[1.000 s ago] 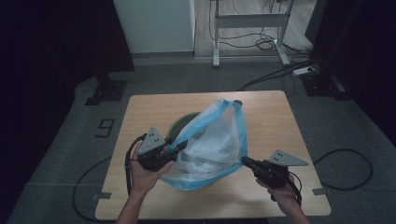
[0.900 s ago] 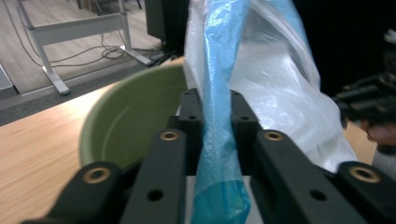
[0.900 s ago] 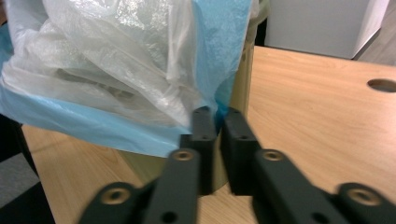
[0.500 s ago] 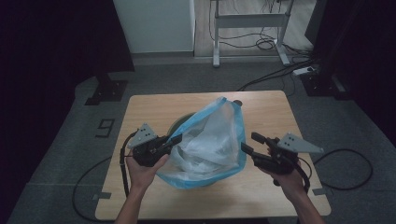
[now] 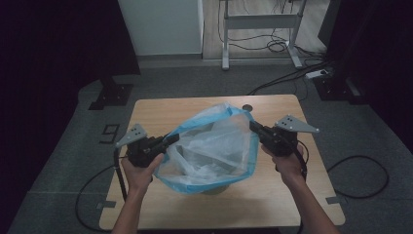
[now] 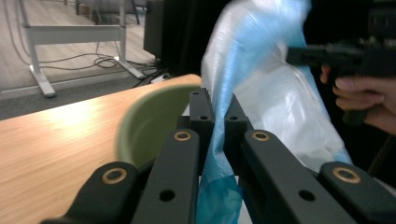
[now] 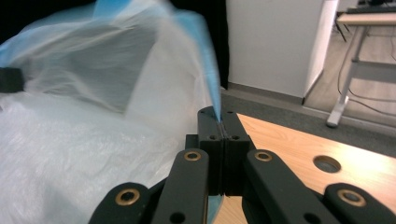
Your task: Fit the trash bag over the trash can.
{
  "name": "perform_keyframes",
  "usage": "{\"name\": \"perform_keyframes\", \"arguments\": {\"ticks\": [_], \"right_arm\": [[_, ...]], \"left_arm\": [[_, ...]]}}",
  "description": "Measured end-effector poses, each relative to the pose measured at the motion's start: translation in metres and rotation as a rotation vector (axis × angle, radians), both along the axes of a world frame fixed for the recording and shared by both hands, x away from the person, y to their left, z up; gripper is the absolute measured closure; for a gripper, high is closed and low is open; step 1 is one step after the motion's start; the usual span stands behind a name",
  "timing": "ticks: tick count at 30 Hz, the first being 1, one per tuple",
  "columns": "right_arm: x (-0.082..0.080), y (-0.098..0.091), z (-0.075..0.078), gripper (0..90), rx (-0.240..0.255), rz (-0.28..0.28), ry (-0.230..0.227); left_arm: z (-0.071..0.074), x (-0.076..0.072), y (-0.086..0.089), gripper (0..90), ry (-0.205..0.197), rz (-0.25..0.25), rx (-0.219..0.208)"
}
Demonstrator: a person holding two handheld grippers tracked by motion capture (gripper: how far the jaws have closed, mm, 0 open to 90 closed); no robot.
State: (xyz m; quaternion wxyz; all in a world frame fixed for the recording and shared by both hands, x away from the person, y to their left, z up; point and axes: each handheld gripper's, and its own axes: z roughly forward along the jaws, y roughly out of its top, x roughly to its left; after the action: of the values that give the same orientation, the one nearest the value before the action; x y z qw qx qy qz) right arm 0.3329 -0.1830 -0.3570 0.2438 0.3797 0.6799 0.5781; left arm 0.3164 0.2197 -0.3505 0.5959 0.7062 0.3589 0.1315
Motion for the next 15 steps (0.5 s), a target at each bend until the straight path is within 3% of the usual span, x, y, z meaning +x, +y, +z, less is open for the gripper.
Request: {"name": "perform_keyframes", "arguments": {"ticks": [4, 12, 15], "right_arm": [[0.01, -0.011, -0.004, 88.5, 0.034, -0.023, 0.031], [0.038, -0.003, -0.018, 87.5, 0.02, -0.023, 0.106], [0.05, 0.002, -0.028, 86.8, 0.005, -0.029, 0.136]], "left_arm": [[-0.008, 0.016, 0.015, 84.4, 0.069, -0.011, -0.069], [-0.027, 0.042, 0.02, 82.4, 0.14, 0.047, -0.028], [-0.033, 0.047, 0.022, 81.9, 0.152, 0.058, -0.032]]}}
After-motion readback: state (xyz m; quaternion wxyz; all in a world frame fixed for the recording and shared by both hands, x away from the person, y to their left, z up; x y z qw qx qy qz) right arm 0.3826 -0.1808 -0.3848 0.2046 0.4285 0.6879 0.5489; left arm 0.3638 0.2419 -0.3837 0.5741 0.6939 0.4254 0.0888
